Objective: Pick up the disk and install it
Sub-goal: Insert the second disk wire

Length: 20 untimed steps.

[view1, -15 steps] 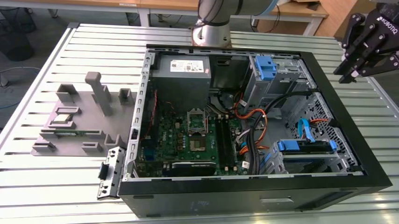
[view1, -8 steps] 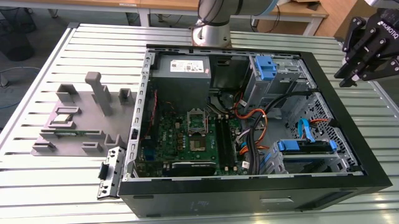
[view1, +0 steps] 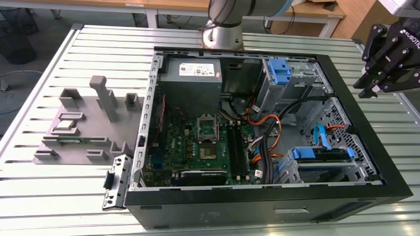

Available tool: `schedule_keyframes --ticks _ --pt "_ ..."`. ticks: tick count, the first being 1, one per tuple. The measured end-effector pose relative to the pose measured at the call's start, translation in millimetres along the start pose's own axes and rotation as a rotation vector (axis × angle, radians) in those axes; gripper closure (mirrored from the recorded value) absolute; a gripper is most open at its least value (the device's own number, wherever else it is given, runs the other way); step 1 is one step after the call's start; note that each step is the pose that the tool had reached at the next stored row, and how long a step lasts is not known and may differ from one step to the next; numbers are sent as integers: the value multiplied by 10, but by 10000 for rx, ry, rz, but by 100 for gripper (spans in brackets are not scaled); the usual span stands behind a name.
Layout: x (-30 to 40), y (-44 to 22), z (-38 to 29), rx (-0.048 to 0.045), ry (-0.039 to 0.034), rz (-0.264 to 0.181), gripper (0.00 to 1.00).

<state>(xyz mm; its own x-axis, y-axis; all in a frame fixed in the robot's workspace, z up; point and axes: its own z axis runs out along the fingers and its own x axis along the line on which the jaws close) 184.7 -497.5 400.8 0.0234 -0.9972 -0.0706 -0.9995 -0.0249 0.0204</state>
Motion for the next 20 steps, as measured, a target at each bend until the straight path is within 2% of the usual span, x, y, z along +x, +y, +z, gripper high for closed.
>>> schedule_keyframes --ticks 5,16,20 --pt "28 1 8 0 3 1 71" --pt "246 5 59 0 2 0 71" --pt "295 6 88 0 2 1 71"
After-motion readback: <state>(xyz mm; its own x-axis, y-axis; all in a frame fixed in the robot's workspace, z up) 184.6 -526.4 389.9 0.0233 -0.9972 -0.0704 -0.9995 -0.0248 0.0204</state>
